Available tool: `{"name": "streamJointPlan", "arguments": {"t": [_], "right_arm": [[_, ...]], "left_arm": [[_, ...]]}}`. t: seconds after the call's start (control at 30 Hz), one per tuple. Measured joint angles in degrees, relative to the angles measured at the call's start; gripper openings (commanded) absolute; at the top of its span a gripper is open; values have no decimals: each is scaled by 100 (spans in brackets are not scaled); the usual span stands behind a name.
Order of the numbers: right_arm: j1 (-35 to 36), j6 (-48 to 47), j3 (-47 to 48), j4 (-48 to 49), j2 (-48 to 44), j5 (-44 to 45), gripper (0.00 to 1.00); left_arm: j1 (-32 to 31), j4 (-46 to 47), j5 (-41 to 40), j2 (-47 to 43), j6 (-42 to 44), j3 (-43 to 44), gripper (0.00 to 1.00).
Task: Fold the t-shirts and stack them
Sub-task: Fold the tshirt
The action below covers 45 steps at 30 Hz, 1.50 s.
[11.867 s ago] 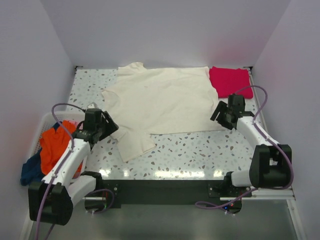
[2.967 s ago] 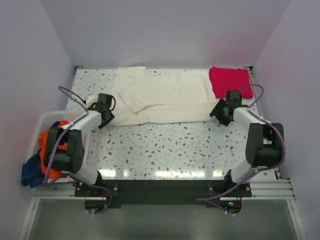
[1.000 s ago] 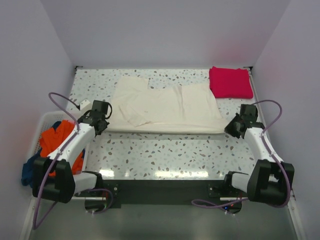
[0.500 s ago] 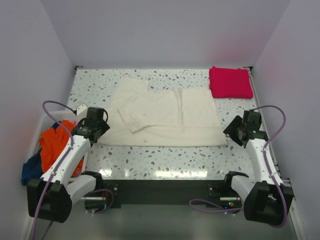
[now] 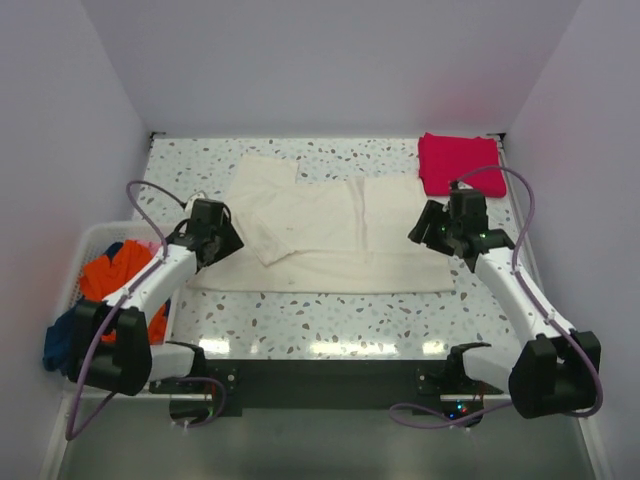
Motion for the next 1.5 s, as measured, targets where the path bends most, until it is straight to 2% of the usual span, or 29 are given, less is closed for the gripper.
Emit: {"name": "streamJointPlan", "arguments": {"t": [0.23,0.37,0.63,0.77,1.0,1.17,1.5], "right_arm": [[258,17,168,310,728,-127,59],[308,11,173,387,776,-247,59],[315,-105,291,428,938,-391,59],[315,-155,291,433,938,-413,59],[315,-184,293,433,938,-542,59],[315,-203,293,433,938,-557,59],[315,-208,293,433,925,-603,59]], "left_arm": [[-260,568,431,940,13,127,56],[-289,890,619,1335,13,166,61],[-354,1401,857,1808,-7,337,57],[-361,1506,872,1989,-11,498,52],[-363,1578,833,2229,-26,599,49],[-365,1547,726,2293,-28,658,53],[-385,1478,452,2306,-7,697,52]]}}
